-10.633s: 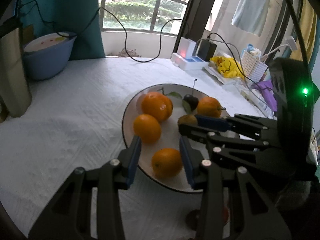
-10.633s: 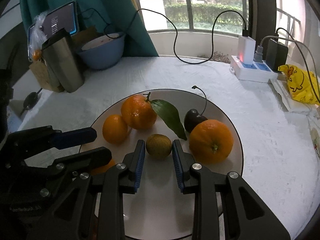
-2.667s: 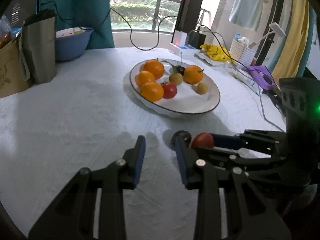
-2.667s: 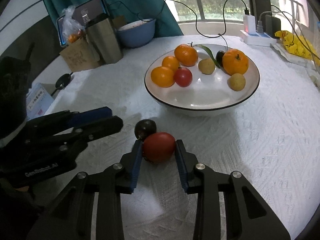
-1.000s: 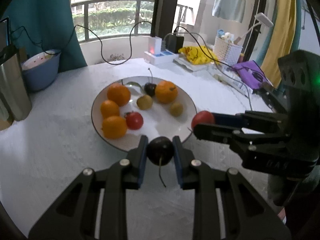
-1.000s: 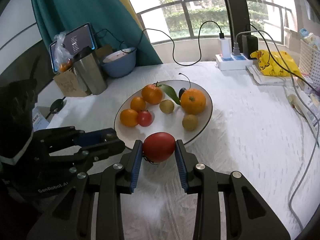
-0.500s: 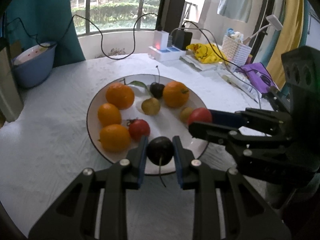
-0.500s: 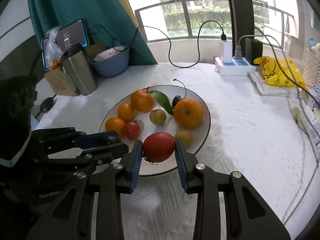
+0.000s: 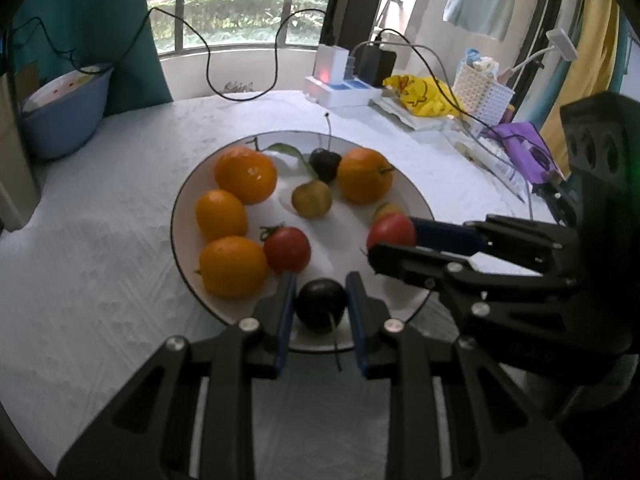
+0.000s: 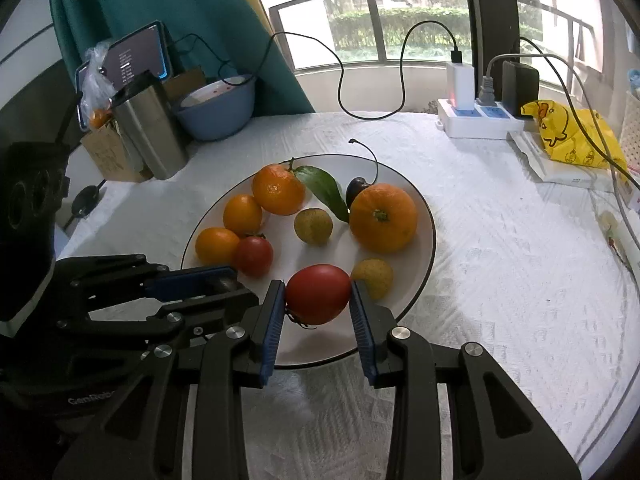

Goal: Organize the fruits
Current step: 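Carry the dark plum onto the plate with the left tool while the right tool places the tomato there, then open both tools and pull them back from the plate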

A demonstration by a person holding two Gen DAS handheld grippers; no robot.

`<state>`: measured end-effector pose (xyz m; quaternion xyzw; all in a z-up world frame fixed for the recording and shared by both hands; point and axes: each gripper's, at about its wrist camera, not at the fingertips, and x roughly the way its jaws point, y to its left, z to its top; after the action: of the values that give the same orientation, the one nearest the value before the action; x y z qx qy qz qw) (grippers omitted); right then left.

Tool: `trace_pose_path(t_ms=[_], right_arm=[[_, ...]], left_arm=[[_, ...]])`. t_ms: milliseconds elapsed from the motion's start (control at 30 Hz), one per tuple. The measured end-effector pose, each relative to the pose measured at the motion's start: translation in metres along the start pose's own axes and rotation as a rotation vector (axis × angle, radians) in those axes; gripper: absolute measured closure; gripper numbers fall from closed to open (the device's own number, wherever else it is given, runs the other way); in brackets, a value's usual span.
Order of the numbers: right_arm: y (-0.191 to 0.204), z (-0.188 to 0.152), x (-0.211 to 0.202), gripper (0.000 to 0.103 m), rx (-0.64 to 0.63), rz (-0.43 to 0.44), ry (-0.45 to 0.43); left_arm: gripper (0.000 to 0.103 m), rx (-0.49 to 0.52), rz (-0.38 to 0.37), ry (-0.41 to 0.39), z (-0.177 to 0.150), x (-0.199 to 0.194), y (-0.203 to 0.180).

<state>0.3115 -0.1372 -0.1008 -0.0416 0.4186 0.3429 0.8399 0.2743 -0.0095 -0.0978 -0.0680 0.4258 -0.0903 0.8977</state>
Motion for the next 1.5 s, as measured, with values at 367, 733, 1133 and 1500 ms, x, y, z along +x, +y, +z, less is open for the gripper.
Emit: trace_pose_path(t_ms=[367, 733, 1133, 1500], right_arm=[[0.01, 0.002, -0.014, 0.068, -0.012, -0.057, -0.015], [0.033, -0.002, -0.039, 0.068, -0.046, -0.085, -0.056], [0.054, -0.015, -0.069, 0.068, -0.067, -0.116, -0.095], [0.076, -0.039, -0.1, 0.068, -0.084, -0.131, -0.121]], left_arm=[[0.075, -0.009, 0.017, -0.04, -0.005, -0.024, 0.004], [0.073, -0.014, 0.033, -0.094, -0.016, -0.058, 0.006], [0.071, -0.004, 0.052, -0.147, -0.034, -0.094, 0.001], [0.056, 0.016, 0.092, -0.207, -0.064, -0.127, -0.013]])
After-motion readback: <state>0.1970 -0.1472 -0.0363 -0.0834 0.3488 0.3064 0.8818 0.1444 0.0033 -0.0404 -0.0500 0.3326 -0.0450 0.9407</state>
